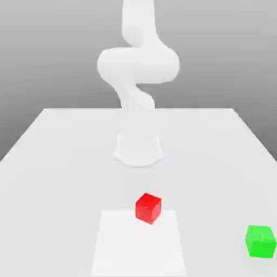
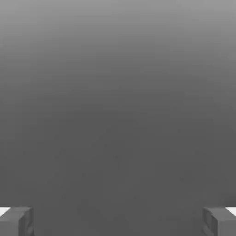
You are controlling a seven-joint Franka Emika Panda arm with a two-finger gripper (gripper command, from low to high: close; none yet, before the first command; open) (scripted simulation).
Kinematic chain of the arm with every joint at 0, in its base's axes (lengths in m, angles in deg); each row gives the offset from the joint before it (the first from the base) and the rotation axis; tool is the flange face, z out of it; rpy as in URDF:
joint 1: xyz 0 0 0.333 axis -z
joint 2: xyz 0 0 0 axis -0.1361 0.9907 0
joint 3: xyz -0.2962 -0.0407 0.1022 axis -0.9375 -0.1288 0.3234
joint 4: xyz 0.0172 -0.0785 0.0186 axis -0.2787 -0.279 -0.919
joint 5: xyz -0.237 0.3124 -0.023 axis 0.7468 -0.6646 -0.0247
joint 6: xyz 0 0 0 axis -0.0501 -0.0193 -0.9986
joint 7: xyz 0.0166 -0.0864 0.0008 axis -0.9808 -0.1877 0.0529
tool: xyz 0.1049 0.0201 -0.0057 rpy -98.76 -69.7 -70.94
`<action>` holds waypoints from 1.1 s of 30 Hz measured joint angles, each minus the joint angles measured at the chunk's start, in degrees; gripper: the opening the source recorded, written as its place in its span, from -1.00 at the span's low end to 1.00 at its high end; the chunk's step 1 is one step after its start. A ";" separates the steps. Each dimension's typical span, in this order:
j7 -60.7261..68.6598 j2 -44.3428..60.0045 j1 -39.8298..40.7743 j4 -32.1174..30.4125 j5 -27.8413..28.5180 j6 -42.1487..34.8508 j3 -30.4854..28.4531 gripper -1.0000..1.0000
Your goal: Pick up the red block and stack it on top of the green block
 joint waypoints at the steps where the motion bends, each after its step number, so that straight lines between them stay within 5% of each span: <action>1: -1.21 1.65 0.19 -1.87 -0.63 1.36 0.13 0.00; 16: -25.32 28.62 3.30 -30.71 -4.19 23.50 8.75 0.00; 24: -36.65 50.61 -0.69 -32.00 5.73 41.25 3.02 0.00; 25: -36.95 51.92 -1.56 -31.87 6.10 42.39 2.08 -1.00; 33: -36.59 50.64 -1.03 -32.00 5.65 41.35 2.73 -1.00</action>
